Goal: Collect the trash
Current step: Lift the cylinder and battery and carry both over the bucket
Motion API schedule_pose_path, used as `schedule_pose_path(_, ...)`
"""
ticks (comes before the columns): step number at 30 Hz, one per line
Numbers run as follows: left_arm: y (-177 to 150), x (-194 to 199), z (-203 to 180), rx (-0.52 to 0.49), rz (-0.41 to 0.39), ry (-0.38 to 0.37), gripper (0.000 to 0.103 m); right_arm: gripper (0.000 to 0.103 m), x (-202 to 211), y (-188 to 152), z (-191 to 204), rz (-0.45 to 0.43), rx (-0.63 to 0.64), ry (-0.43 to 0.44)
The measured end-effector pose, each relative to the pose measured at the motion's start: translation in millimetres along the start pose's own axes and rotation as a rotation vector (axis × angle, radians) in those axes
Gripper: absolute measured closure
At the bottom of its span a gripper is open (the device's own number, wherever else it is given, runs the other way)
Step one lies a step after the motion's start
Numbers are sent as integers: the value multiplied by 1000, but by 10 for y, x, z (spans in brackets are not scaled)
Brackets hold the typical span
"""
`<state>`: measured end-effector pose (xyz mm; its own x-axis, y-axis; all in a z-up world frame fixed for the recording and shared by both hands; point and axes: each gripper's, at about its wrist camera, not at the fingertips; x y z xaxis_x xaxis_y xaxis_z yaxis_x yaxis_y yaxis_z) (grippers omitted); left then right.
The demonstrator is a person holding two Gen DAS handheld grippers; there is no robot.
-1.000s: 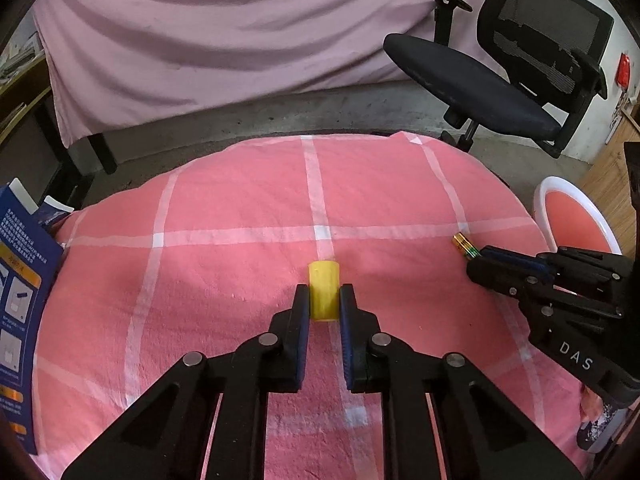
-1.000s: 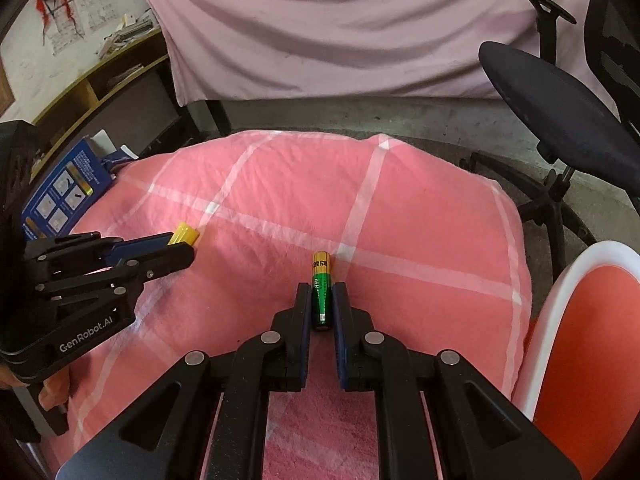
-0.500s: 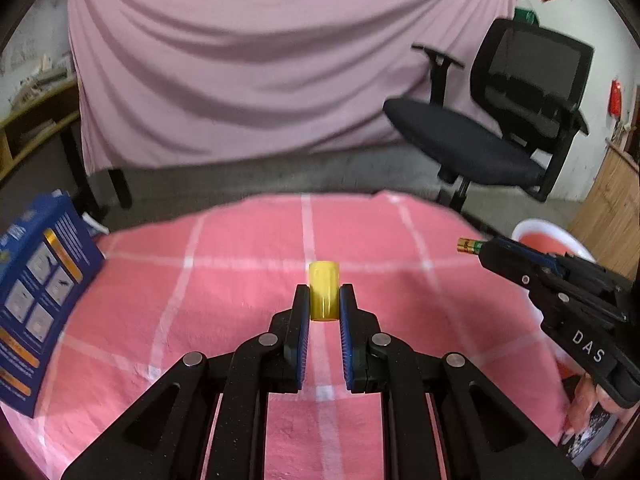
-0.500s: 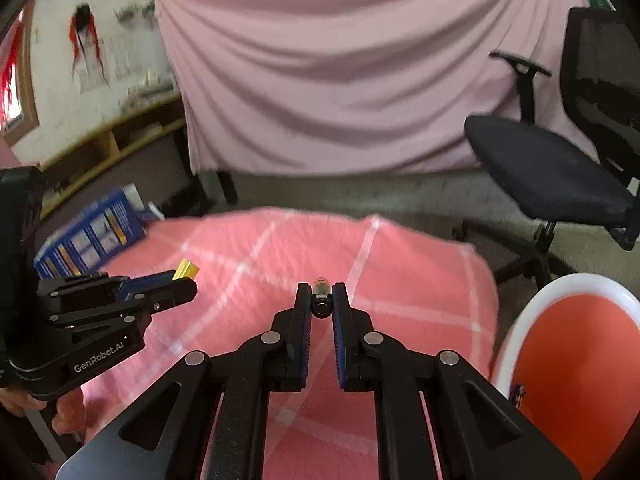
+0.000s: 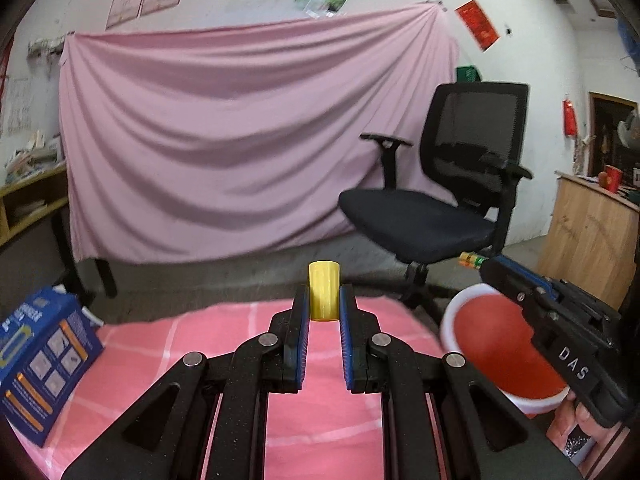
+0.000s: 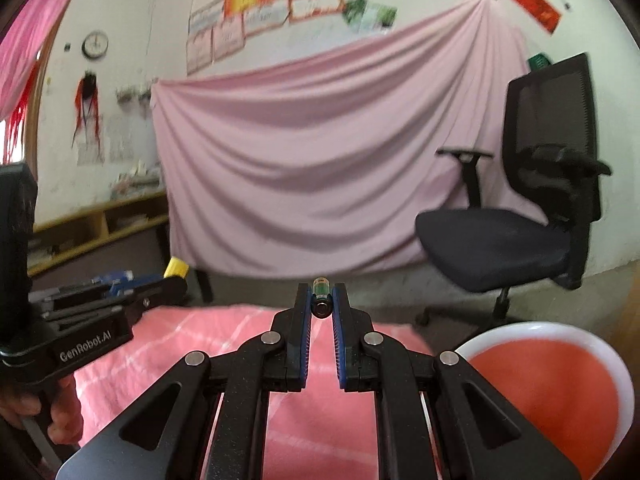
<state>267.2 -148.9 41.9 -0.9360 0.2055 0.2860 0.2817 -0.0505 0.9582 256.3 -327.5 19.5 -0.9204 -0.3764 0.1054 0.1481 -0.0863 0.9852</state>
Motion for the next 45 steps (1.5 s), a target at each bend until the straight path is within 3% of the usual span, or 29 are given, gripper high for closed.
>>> schedule_pose_path(8, 171, 100, -375, -45, -117, -99, 92, 95, 479, 197, -320, -200, 0, -152)
schedule_pose_path(15, 247, 85, -803, -89, -151, -201, 92, 95, 726, 204, -711, -227, -46, -264)
schedule_pose_path(19, 248, -14, -1030, -104, -117, -250, 92, 95, 754, 169, -942, -188, -89, -320)
schedule_pose_path(28, 157, -434, -1388, -108, 50, -335, 92, 95, 725, 54, -1295, -68, -182, -390)
schedule_pose_path(34, 51, -614, -1543, -100, 148, -373, 92, 95, 694, -44, -1453, 23, -234, -410)
schedule_pose_path(45, -62, -775, -1596, -68, 266, -406, 92, 95, 650, -125, -1530, 100, -284, -419)
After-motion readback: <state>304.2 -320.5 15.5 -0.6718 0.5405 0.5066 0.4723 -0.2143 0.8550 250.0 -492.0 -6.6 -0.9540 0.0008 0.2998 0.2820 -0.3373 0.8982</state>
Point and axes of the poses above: each gripper's, at about its wrist camera, not at the fingertips, and x roughly against the way its jaws point, z to its left, y to its top, and after that the axes turned 5 degrees about -z, right-handed
